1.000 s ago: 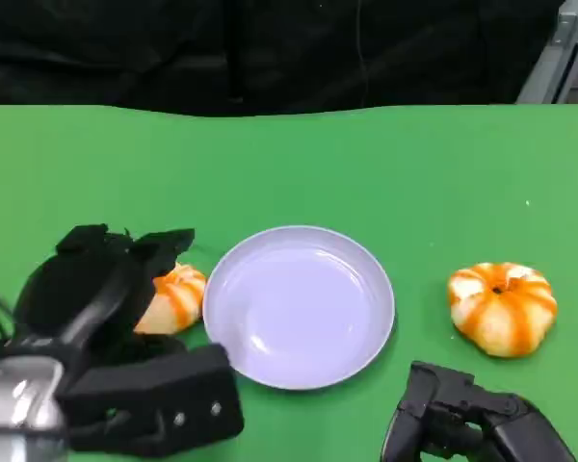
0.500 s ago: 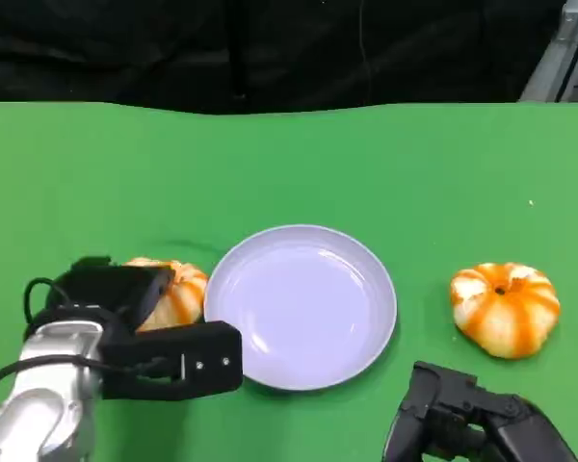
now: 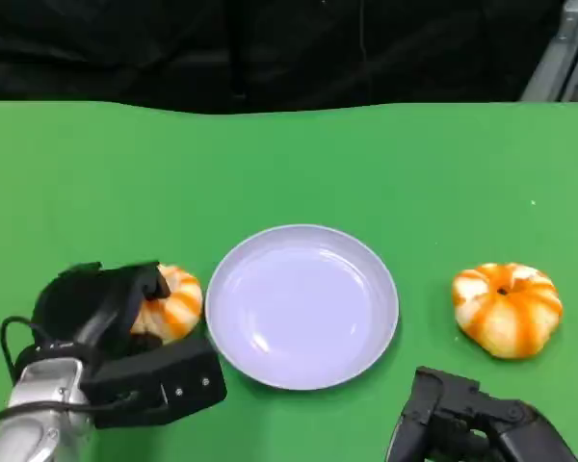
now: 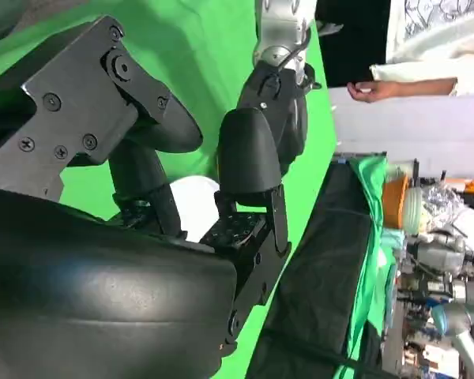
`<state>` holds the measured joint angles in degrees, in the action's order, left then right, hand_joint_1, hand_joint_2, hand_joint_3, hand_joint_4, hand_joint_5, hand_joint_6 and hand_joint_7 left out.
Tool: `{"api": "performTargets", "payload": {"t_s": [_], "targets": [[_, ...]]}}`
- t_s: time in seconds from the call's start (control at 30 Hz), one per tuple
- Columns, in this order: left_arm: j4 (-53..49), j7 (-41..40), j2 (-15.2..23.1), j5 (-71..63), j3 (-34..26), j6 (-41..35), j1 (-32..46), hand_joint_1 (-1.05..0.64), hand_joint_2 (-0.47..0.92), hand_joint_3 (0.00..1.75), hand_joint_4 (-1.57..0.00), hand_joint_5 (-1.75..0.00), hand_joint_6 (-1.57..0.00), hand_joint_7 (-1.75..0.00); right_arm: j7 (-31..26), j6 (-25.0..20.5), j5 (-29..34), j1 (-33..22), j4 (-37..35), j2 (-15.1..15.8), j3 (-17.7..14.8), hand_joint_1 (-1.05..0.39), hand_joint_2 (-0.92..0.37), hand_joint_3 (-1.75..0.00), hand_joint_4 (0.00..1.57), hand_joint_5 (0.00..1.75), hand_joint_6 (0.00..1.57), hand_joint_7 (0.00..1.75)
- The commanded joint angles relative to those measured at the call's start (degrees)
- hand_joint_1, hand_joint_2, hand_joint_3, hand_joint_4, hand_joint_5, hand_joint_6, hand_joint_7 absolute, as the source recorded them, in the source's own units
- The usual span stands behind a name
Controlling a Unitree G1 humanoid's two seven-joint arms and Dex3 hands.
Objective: Grasp the bread from the table and place it into the plate.
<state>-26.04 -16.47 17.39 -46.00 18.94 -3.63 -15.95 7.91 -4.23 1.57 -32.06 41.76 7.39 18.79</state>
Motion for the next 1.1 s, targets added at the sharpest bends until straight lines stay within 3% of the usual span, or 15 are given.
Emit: {"api": "performTargets", "payload": {"t_s": [0.03, 0.1, 0.27, 0.53, 0.73, 0.97, 1.1], "targets": [[2.2, -5.8, -0.3, -0.7, -1.1, -1.4, -1.6, -0.18, 0.59, 0.8, -0.89, -1.75, -0.63, -1.74, 0.1, 0.1, -0.4, 0.3, -0.3, 0.5, -0.6, -0.08, -0.34, -1.34, 0.69, 1.69, 0.69, 1.5], [4.5, -6.4, -0.6, -1.0, -0.7, -1.2, -2.4, -0.19, 0.59, 0.81, -0.91, -1.75, -0.64, -1.75, 0.2, 0.0, -0.6, 0.7, -0.6, 0.5, -0.7, -0.07, -0.33, -1.35, 0.7, 1.7, 0.69, 1.5], [9.3, -7.4, -1.2, -1.5, 0.0, 1.2, -2.4, -0.19, 0.44, 1.12, -0.96, -1.75, -0.73, -1.75, 0.2, 0.1, -0.2, 1.1, -0.9, 0.5, -0.6, -0.06, -0.32, -1.37, 0.7, 1.7, 0.69, 1.5], [17.3, -5.3, -2.7, -1.2, 2.2, 4.9, -1.4, -0.22, 0.34, 1.36, -0.99, -1.75, -0.78, -1.74, 0.2, 0.3, -0.2, 0.1, 0.2, 0.7, -0.1, -0.06, -0.32, -1.37, 0.69, 1.69, 0.69, 1.49], [19.5, 0.7, -5.1, -0.2, 5.4, 6.6, -2.3, -0.24, 0.27, 1.38, -0.98, -1.75, -0.78, -1.71, 0.3, -0.3, -0.3, -0.2, 0.8, 0.7, -0.1, -0.07, -0.32, -1.36, 0.69, 1.7, 0.69, 1.5], [17.9, 4.1, -8.4, -0.5, 6.5, 4.6, -3.6, -0.22, 0.29, 1.25, -0.98, -1.75, -0.75, -1.75, 0.2, 0.4, 0.1, 0.1, 0.2, 0.5, 0.1, -0.08, -0.31, -1.37, 0.69, 1.71, 0.69, 1.51], [17.0, 5.6, -9.2, -0.6, 6.8, 3.7, -4.2, -0.19, 0.29, 1.26, -0.96, -1.75, -0.75, -1.75, 0.1, -0.1, 0.2, 0.1, 0.5, 0.5, 0.3, -0.08, -0.31, -1.38, 0.69, 1.71, 0.69, 1.51]]}}
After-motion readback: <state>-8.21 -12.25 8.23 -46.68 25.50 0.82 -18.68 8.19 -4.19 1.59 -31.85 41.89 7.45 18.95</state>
